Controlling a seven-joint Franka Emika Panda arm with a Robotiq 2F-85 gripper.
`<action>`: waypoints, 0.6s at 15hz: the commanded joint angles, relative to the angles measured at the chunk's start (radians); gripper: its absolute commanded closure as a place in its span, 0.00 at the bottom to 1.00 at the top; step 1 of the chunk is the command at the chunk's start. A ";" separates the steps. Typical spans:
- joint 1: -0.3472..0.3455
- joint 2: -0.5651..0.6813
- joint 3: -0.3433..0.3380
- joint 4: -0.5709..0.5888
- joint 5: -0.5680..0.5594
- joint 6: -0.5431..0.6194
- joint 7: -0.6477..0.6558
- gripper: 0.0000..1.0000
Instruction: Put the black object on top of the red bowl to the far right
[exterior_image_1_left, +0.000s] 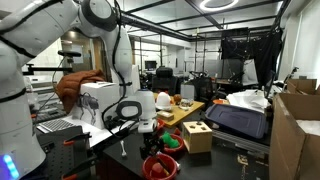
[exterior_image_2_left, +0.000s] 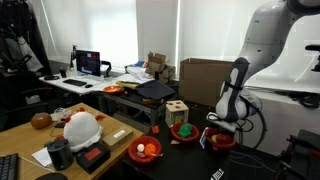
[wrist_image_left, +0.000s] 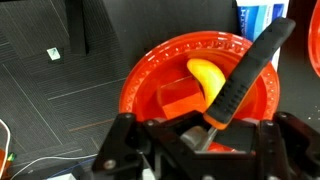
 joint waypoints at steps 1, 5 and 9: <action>-0.001 -0.050 0.009 -0.056 -0.001 0.068 0.001 1.00; -0.021 -0.045 0.018 -0.062 0.007 0.086 -0.004 1.00; -0.039 -0.041 0.027 -0.071 0.010 0.085 -0.004 1.00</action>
